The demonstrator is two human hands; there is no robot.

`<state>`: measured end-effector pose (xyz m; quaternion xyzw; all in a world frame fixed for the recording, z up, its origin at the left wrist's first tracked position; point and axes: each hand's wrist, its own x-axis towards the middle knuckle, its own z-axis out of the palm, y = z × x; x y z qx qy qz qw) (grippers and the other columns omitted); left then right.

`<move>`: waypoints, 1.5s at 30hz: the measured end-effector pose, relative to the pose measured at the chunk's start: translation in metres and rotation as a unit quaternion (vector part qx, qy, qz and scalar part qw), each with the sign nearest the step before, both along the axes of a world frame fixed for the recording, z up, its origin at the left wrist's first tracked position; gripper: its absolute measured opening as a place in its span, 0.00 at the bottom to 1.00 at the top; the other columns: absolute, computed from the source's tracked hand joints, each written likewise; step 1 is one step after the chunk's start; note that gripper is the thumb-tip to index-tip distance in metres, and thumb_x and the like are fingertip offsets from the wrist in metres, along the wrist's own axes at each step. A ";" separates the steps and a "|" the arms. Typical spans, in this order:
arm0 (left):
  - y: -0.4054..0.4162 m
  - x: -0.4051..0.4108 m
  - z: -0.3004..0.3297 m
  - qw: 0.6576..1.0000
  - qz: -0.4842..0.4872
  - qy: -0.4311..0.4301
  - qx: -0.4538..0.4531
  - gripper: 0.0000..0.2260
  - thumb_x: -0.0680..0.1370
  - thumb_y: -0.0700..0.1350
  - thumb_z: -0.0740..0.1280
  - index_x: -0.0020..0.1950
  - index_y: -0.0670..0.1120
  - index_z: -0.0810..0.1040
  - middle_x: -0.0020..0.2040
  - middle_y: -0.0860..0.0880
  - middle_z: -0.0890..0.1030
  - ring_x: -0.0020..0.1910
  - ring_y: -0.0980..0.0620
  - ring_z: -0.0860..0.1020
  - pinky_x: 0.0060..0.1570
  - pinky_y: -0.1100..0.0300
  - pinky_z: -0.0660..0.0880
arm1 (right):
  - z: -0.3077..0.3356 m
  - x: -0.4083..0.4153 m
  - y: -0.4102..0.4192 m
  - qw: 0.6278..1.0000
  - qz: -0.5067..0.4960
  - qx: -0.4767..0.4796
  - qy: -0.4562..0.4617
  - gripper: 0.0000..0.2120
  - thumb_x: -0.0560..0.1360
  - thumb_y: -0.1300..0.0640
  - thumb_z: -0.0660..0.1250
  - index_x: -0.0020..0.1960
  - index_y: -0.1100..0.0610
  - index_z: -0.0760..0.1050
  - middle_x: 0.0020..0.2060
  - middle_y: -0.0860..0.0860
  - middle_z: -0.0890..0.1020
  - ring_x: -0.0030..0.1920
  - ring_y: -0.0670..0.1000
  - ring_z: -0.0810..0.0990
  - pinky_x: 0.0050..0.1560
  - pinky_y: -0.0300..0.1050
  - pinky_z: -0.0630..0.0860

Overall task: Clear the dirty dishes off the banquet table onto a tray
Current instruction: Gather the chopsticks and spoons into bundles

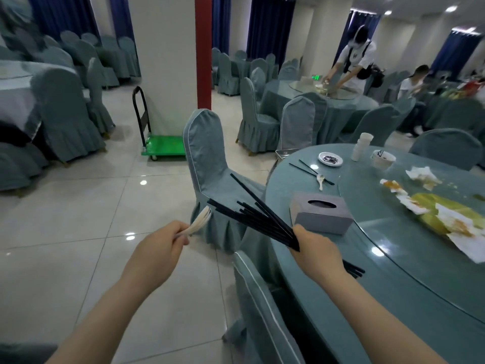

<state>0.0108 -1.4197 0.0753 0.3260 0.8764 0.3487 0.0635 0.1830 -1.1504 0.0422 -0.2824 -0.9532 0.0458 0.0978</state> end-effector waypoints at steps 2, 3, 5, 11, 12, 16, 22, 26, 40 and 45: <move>-0.022 -0.014 0.005 1.000 0.007 -0.003 0.011 0.09 0.80 0.44 0.59 0.43 0.56 0.72 0.41 0.57 0.81 0.42 0.54 0.79 0.41 0.58 0.73 | 0.008 -0.014 -0.019 0.997 0.017 0.064 -0.038 0.08 0.78 0.56 0.59 0.44 0.52 0.59 0.34 0.49 0.72 0.32 0.55 0.70 0.27 0.46 0.63; -0.030 -0.021 0.008 1.000 0.010 -0.004 0.015 0.09 0.80 0.44 0.59 0.43 0.56 0.72 0.41 0.58 0.80 0.42 0.54 0.79 0.40 0.59 0.73 | 0.012 -0.020 -0.027 0.994 0.024 0.094 -0.055 0.08 0.77 0.59 0.58 0.44 0.52 0.58 0.34 0.49 0.71 0.32 0.55 0.69 0.26 0.45 0.59; -0.044 -0.037 0.012 1.000 0.016 -0.005 0.023 0.08 0.80 0.46 0.58 0.44 0.57 0.72 0.42 0.60 0.80 0.43 0.56 0.79 0.40 0.61 0.72 | 0.019 -0.035 -0.037 0.985 0.042 0.146 -0.079 0.09 0.74 0.64 0.58 0.46 0.52 0.59 0.35 0.49 0.71 0.33 0.54 0.68 0.27 0.44 0.54; -0.052 -0.088 0.019 0.999 0.025 -0.005 0.047 0.08 0.81 0.45 0.57 0.47 0.56 0.72 0.44 0.60 0.80 0.45 0.55 0.79 0.41 0.57 0.73 | 0.031 -0.087 -0.038 0.974 0.064 0.194 -0.098 0.12 0.72 0.67 0.58 0.51 0.53 0.67 0.40 0.51 0.78 0.39 0.57 0.77 0.37 0.46 0.61; -0.050 -0.096 0.019 0.999 0.025 -0.005 0.047 0.07 0.81 0.45 0.57 0.48 0.56 0.72 0.44 0.60 0.80 0.45 0.55 0.79 0.41 0.57 0.73 | 0.031 -0.096 -0.035 0.974 0.059 0.193 -0.101 0.12 0.72 0.66 0.58 0.51 0.53 0.67 0.39 0.51 0.78 0.39 0.57 0.77 0.37 0.46 0.61; -0.032 -0.145 0.018 1.000 0.018 -0.006 0.025 0.08 0.81 0.45 0.57 0.48 0.57 0.72 0.43 0.60 0.80 0.44 0.55 0.78 0.42 0.56 0.74 | 0.024 -0.139 -0.011 0.976 0.035 0.183 -0.110 0.10 0.72 0.66 0.58 0.49 0.53 0.65 0.38 0.51 0.76 0.36 0.57 0.74 0.34 0.47 0.60; 0.042 -0.239 0.023 1.000 0.007 0.021 -0.008 0.08 0.80 0.44 0.59 0.45 0.58 0.71 0.42 0.60 0.80 0.43 0.58 0.79 0.40 0.58 0.73 | 0.008 -0.213 0.063 0.981 -0.016 0.155 -0.116 0.11 0.73 0.66 0.58 0.45 0.53 0.58 0.32 0.48 0.67 0.30 0.54 0.66 0.29 0.46 0.58; 0.112 -0.293 0.032 0.998 -0.032 0.049 -0.035 0.07 0.79 0.45 0.61 0.45 0.58 0.72 0.39 0.61 0.80 0.41 0.58 0.78 0.37 0.59 0.71 | 0.003 -0.243 0.123 0.986 -0.069 0.106 -0.111 0.09 0.75 0.64 0.56 0.45 0.52 0.58 0.31 0.47 0.67 0.30 0.54 0.69 0.27 0.45 0.58; 0.358 -0.434 0.008 0.966 -0.254 0.011 -0.053 0.06 0.75 0.45 0.69 0.47 0.57 0.77 0.37 0.59 0.81 0.41 0.56 0.78 0.39 0.58 0.70 | 0.001 -0.294 0.240 0.916 -0.380 -0.055 -0.117 0.06 0.70 0.63 0.57 0.44 0.54 0.70 0.36 0.51 0.75 0.35 0.54 0.76 0.27 0.42 0.64; 0.439 -0.454 0.003 0.935 -0.352 -0.029 -0.044 0.07 0.74 0.43 0.71 0.48 0.55 0.81 0.39 0.56 0.84 0.42 0.57 0.80 0.39 0.60 0.71 | -0.005 -0.287 0.260 0.874 -0.471 -0.106 -0.054 0.05 0.69 0.62 0.59 0.37 0.55 0.67 0.32 0.52 0.74 0.35 0.55 0.76 0.26 0.42 0.64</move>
